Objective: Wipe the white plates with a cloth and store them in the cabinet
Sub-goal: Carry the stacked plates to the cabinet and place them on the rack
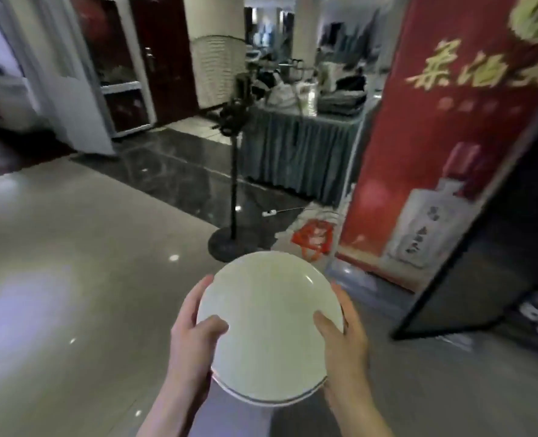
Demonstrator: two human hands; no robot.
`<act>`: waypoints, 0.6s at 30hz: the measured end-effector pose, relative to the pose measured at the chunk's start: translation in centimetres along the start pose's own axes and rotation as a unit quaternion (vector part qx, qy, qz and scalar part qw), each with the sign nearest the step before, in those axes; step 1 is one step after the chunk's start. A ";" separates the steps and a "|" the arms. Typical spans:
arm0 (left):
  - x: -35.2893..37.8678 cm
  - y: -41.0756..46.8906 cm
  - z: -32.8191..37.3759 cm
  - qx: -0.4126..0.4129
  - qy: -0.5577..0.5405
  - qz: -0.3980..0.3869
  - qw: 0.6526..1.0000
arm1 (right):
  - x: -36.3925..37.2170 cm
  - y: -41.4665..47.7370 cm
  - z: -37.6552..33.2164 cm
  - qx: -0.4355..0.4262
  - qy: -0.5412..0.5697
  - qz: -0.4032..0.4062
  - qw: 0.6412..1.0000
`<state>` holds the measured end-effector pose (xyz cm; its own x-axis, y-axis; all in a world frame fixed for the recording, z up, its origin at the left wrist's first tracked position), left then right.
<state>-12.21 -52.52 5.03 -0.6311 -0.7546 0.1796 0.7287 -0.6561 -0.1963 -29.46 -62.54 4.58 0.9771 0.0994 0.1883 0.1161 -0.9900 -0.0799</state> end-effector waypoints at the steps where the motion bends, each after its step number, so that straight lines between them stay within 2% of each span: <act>1: 3.7 1.0 -0.6 -0.010 0.008 -0.041 0.999 | -2.8 1.3 -0.6 -0.004 0.007 0.048 0.999; 5: 17.9 2.3 -3.4 -0.057 0.039 -0.200 0.977 | -13.5 4.8 -2.6 -0.013 0.029 0.216 0.976; 10: 33.5 1.9 -6.8 -0.094 0.034 -0.376 0.921 | -24.0 8.4 -5.0 -0.058 0.028 0.357 0.932; 18: 54.2 1.2 -10.1 -0.122 0.054 -0.504 0.853 | -36.5 16.3 -8.5 -0.097 0.055 0.511 0.852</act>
<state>-48.18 -94.28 4.74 -0.9346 0.2073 0.2890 -0.2688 -0.9438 -0.1921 -64.78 -83.18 4.67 0.5258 -0.8245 0.2090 -0.8279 -0.5525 -0.0967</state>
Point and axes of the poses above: each hand's wrist, its own y-axis towards the middle knuckle, its own x-axis out of the palm, z = x × y, the point moved 2 cm from there along y, towards the middle knuckle, and after that the axes turned 3 degrees about -x, right-handed, at the moved point
